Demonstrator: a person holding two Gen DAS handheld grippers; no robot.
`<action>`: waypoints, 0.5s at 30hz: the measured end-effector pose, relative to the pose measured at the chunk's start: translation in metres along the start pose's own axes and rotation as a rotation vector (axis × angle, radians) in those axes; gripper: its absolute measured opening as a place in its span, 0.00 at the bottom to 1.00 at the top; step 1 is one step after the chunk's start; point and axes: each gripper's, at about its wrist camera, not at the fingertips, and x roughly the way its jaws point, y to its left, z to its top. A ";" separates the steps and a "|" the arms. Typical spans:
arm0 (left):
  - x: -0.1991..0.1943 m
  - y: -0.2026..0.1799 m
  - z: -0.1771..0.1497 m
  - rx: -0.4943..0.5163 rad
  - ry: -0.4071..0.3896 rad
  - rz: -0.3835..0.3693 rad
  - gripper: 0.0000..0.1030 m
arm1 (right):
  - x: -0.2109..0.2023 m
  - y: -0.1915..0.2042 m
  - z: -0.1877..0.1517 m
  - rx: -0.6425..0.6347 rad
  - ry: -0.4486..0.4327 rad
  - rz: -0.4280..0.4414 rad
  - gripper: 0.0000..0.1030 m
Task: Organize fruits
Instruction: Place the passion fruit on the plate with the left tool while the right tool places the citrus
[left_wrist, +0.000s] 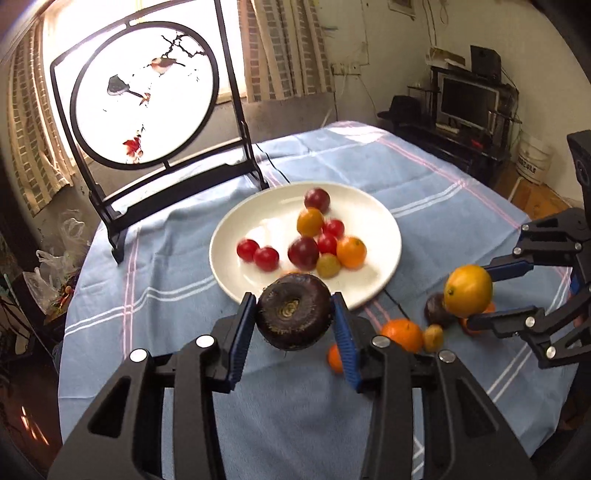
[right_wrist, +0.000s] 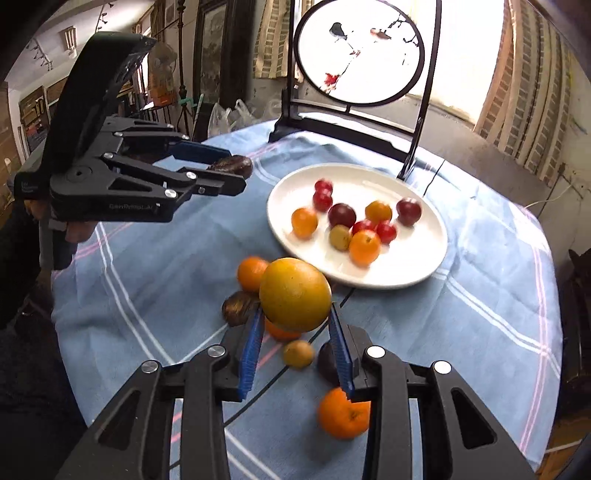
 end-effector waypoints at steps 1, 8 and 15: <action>0.001 0.003 0.011 -0.022 -0.012 0.009 0.39 | -0.002 -0.006 0.011 0.010 -0.024 -0.017 0.35; 0.032 0.020 0.060 -0.116 -0.056 0.124 0.39 | 0.020 -0.055 0.072 0.102 -0.090 -0.091 0.35; 0.084 0.026 0.061 -0.136 0.005 0.137 0.39 | 0.077 -0.087 0.087 0.170 -0.038 -0.102 0.35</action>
